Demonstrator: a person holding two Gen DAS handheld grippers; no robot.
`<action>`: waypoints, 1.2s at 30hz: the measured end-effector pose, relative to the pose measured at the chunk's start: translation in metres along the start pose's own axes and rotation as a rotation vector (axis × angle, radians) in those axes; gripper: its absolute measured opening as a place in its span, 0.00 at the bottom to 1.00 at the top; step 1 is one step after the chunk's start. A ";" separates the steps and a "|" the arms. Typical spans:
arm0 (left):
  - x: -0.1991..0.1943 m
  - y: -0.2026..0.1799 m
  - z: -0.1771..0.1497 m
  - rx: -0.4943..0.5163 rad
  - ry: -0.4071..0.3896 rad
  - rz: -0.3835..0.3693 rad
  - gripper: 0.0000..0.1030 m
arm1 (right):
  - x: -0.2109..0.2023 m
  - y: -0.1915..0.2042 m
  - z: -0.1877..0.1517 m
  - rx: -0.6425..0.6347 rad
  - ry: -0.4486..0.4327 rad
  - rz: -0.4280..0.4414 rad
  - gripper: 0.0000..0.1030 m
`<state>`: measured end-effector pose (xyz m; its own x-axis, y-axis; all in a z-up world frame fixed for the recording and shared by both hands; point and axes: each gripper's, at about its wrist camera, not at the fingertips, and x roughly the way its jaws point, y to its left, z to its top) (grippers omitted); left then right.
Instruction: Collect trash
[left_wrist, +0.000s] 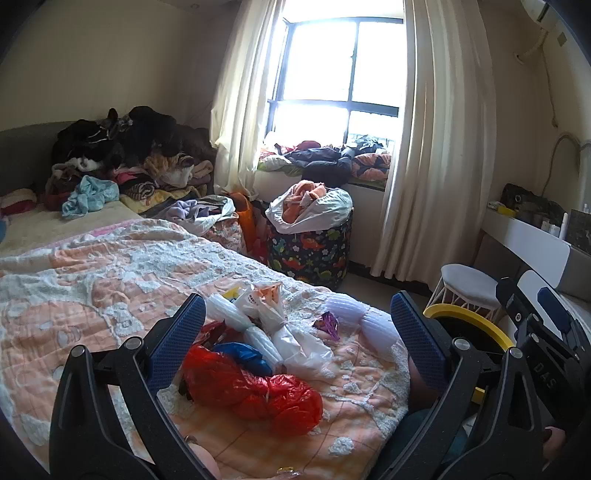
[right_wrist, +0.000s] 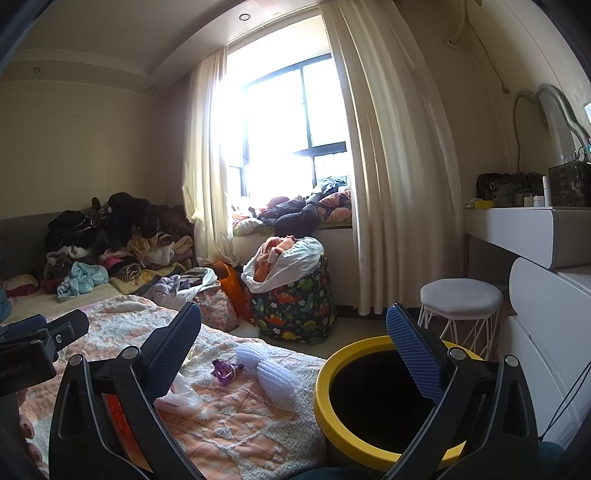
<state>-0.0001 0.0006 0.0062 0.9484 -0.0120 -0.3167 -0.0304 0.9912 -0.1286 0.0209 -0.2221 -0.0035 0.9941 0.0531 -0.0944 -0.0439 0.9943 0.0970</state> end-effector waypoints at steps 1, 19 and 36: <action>0.000 0.000 0.001 0.003 -0.002 0.001 0.89 | 0.000 0.000 0.000 -0.001 -0.002 -0.001 0.95; -0.003 -0.006 0.006 0.007 -0.009 0.004 0.89 | 0.003 -0.004 -0.004 0.008 0.022 0.021 0.95; 0.008 0.051 0.006 -0.088 -0.021 0.117 0.89 | 0.012 0.057 -0.006 -0.076 0.095 0.237 0.95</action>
<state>0.0081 0.0517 0.0031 0.9433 0.1066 -0.3144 -0.1678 0.9702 -0.1746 0.0296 -0.1645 -0.0050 0.9415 0.2904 -0.1709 -0.2856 0.9569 0.0528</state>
